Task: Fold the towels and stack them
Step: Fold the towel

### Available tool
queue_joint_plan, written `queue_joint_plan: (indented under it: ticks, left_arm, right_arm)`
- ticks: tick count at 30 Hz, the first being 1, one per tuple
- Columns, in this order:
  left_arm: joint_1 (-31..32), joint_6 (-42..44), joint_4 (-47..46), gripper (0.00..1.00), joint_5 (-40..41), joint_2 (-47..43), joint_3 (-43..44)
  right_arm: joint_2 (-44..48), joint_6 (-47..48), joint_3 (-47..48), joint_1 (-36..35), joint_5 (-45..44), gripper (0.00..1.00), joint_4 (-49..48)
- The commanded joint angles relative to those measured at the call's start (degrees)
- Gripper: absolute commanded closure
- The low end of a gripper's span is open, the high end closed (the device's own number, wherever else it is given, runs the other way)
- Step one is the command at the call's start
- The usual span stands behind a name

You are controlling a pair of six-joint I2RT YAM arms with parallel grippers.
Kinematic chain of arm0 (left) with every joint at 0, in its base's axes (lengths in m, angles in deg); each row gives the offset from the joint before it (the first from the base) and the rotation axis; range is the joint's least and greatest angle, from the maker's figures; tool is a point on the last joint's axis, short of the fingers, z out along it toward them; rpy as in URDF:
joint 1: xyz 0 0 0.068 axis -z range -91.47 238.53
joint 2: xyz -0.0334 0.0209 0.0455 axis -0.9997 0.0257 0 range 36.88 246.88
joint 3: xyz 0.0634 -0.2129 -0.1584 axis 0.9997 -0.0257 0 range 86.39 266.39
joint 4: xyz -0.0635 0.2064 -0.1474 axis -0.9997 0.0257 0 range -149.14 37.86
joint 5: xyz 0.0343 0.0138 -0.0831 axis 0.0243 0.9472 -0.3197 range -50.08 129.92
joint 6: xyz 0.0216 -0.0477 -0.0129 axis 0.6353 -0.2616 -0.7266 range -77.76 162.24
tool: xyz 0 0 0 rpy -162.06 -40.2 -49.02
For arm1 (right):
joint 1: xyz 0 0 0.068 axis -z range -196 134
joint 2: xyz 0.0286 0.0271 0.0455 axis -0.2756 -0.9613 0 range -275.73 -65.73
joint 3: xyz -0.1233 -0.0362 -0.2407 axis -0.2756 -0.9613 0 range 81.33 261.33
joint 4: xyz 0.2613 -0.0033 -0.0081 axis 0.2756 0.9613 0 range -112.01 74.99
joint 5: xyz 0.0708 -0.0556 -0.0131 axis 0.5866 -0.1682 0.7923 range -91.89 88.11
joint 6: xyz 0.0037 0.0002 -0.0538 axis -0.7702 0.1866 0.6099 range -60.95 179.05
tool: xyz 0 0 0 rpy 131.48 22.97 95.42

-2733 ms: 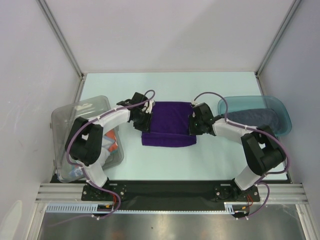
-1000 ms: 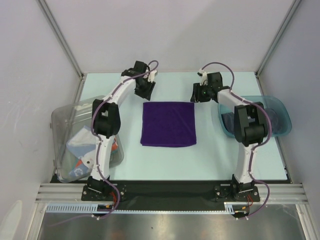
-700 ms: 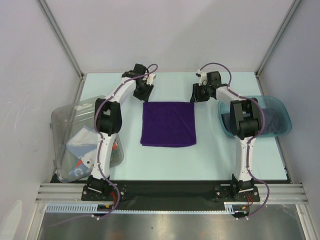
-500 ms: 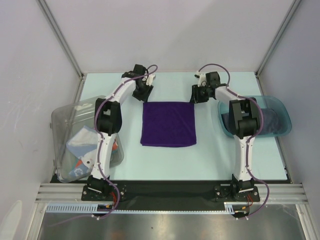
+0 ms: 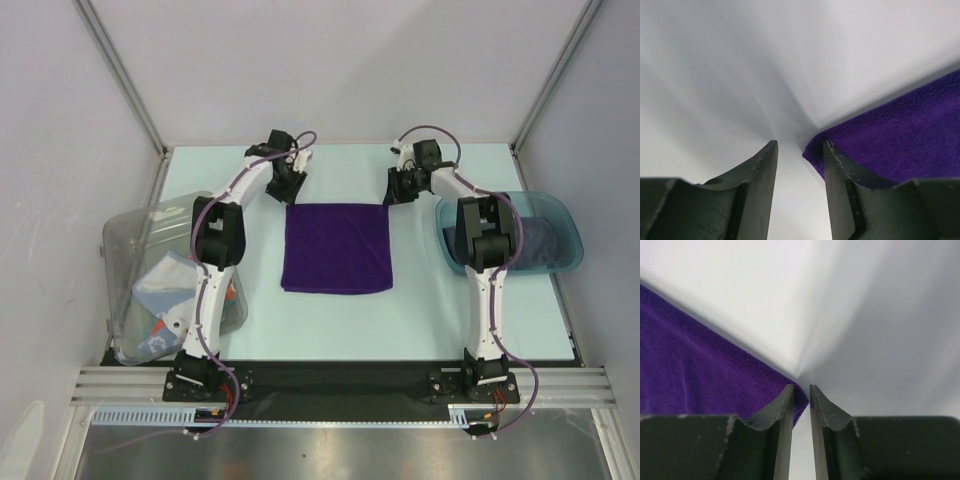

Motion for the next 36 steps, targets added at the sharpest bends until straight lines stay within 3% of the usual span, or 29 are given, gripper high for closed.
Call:
queue_joint_plan:
  ticks: [1, 7, 11, 12, 14, 24, 28, 33, 36]
  left_arm:
    - [-0.32, 2.10, -0.67, 0.54, -0.10, 0.92, 3.04]
    - [-0.32, 3.24, 0.56, 0.71, -5.28, 0.92, 3.04]
    - [-0.32, 3.59, 1.17, 0.78, -6.77, 0.74, 2.95]
    - [-0.32, 3.68, 1.26, 0.88, -6.96, 0.66, 2.86]
    - [-0.32, 3.68, 1.26, 1.00, -7.40, 0.66, 2.86]
    - [-0.32, 3.33, 0.74, 1.00, -8.89, 0.30, 3.04]
    - [-0.32, 3.07, 0.65, 1.00, -9.77, 0.30, 3.04]
    - [-0.23, 2.89, 0.47, 1.00, -10.12, 0.48, 2.77]
    - [-0.23, 2.63, 0.30, 1.00, -9.86, 0.39, 2.86]
  right_arm:
    - [-1.81, 1.02, 3.24, 0.47, 2.26, 0.76, 2.18]
    - [-2.51, 1.90, 4.38, 0.64, 4.55, 0.76, 3.85]
    - [-4.10, 2.51, 6.32, 0.91, 5.51, 0.67, 6.49]
    - [-4.19, 2.60, 6.41, 0.99, 5.43, 0.66, 6.58]
    - [-4.10, 3.30, 6.41, 1.08, 5.43, 0.64, 7.02]
    - [-4.45, 5.41, 6.67, 1.61, 4.99, 0.66, 9.39]
    - [-4.89, 5.77, 7.28, 1.70, 5.16, 0.76, 9.92]
    - [-5.33, 6.47, 8.43, 1.79, 6.48, 0.99, 10.54]
    - [-4.72, 6.56, 7.91, 2.05, 6.66, 1.00, 9.23]
